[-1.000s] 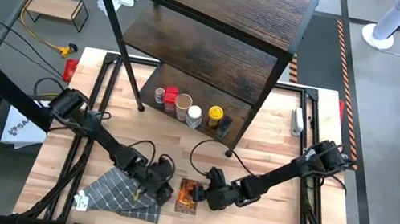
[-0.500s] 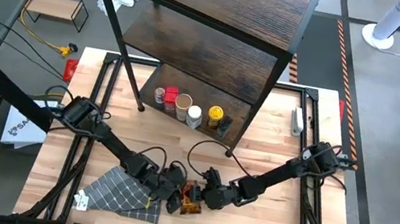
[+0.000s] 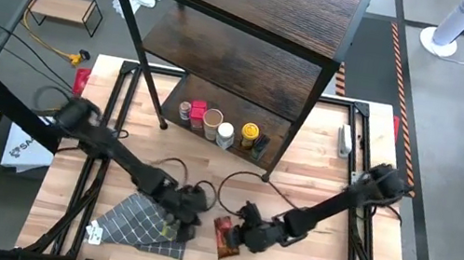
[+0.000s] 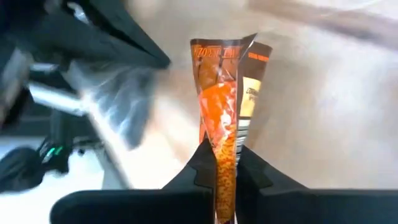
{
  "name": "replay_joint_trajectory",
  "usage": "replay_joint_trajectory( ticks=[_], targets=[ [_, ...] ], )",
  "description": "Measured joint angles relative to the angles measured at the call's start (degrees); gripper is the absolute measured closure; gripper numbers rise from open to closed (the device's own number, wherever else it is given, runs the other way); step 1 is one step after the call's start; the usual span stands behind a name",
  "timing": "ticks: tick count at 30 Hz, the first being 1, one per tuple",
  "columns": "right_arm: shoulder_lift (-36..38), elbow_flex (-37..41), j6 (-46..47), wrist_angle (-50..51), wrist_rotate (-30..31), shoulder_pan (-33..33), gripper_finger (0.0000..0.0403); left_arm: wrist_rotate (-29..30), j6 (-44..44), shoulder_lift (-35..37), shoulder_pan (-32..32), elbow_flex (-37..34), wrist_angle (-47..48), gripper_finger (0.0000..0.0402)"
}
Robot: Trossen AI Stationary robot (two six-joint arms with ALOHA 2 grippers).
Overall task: Shelf spices
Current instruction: Put the orange seasoning pack on the shelf
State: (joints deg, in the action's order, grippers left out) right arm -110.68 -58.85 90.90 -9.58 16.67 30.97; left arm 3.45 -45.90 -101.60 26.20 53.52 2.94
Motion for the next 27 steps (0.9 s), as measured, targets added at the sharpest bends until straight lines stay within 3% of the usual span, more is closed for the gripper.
replay_joint_trajectory(
  ticks=[3, 6, 11, 15, 18, 27],
  targets=[
    [6.92, -0.26, -0.84, 4.76, 2.00, 1.75, 0.0393, 3.04, 5.05, 10.41, 1.04, 0.30, 7.99, 0.0401],
    [12.73, -0.17, 0.58, 9.01, 7.92, 3.28, 0.0393, 4.61, 14.46, 19.68, 2.11, 0.21, 12.19, 0.0401],
    [20.01, -0.34, 6.67, 8.33, 15.05, 2.52, 0.0393, 12.32, 43.56, 29.61, 3.54, 5.60, 21.46, 0.0387],
    [20.73, -0.20, 9.62, 3.58, 16.88, 0.71, 0.0393, 22.14, 66.47, 29.33, 3.25, 11.38, 23.42, 0.0340],
    [20.91, -0.28, 9.69, -0.43, 17.20, -0.50, 0.0393, 24.37, 76.94, 27.59, 2.23, 13.47, 20.95, 0.0292],
    [20.99, -0.28, 9.35, -7.07, 16.89, -3.46, 0.0394, 24.68, 86.54, 22.97, 1.09, 17.68, 19.55, 0.0168]
  ],
)
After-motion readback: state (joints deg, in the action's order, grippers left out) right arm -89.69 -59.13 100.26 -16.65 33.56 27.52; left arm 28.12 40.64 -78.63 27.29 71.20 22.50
